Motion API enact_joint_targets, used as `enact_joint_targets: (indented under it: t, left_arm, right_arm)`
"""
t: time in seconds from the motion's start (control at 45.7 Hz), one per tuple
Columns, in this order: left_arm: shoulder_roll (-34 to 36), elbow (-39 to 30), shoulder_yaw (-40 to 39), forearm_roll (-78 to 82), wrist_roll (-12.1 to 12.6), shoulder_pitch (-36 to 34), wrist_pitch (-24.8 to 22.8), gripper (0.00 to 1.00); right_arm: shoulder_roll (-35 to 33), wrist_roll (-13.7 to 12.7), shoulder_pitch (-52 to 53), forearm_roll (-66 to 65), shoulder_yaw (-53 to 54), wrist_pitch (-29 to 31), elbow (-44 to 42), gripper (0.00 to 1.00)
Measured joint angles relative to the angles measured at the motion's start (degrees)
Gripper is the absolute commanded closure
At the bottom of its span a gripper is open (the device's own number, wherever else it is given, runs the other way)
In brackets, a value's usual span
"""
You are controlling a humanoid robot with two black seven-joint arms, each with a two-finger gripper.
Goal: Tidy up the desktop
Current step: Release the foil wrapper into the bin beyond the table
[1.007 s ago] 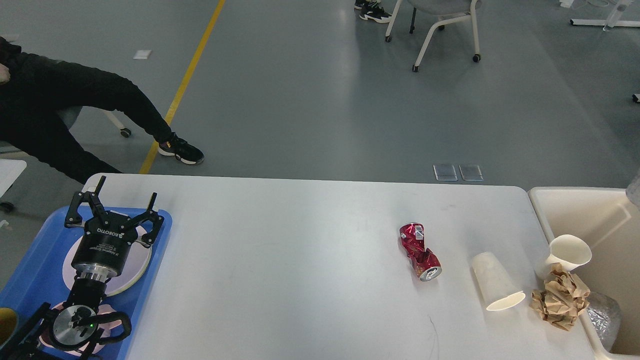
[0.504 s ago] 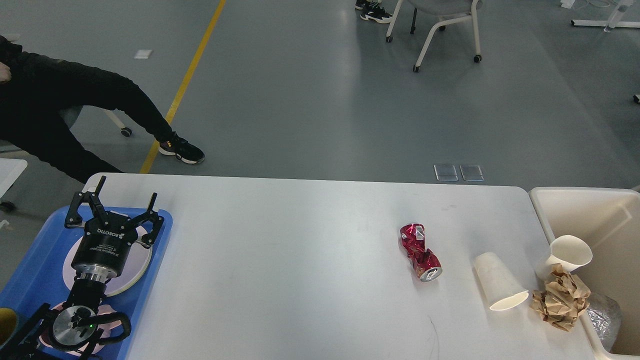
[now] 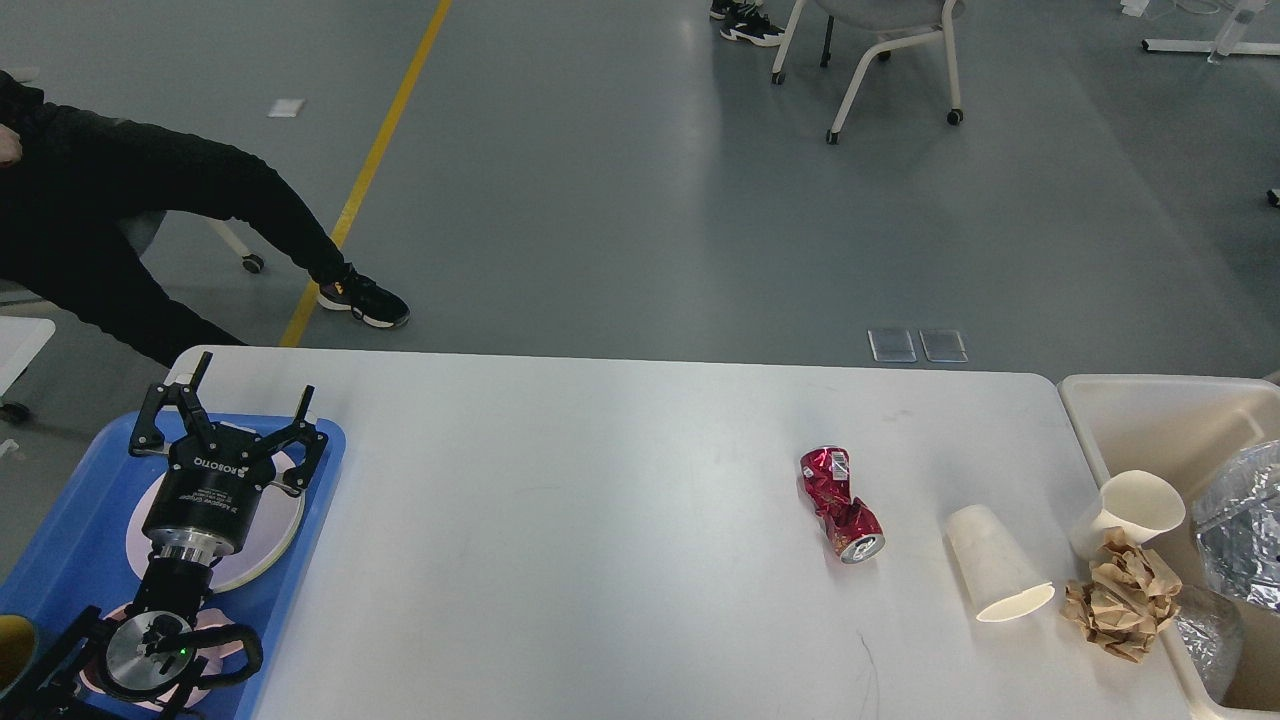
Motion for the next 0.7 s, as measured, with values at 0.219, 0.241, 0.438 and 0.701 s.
enact_joint_targets:
  t: [0.219, 0.241, 0.438, 0.701]
  left_arm:
    - [0.0, 0.0, 0.0, 0.0, 0.0, 0.0, 0.0, 0.04]
    - [0.0, 0.0, 0.0, 0.0, 0.0, 0.0, 0.0, 0.04]
    - [0.0, 0.0, 0.0, 0.0, 0.0, 0.0, 0.0, 0.04]
    - [0.0, 0.0, 0.0, 0.0, 0.0, 0.0, 0.0, 0.04]
  right_arm:
    - [2.6, -0.1, -2.2, 0.0, 0.0, 0.0, -0.9, 1.00]
    - [2.7, -0.1, -2.3, 0.0, 0.0, 0.0, -0.9, 1.00]
    - [3.1, -0.1, -3.1, 0.0, 0.0, -0.1, -1.0, 1.00]
    - [3.6, 0.1, -3.9, 0.0, -0.1, -2.3, -1.2, 0.01]
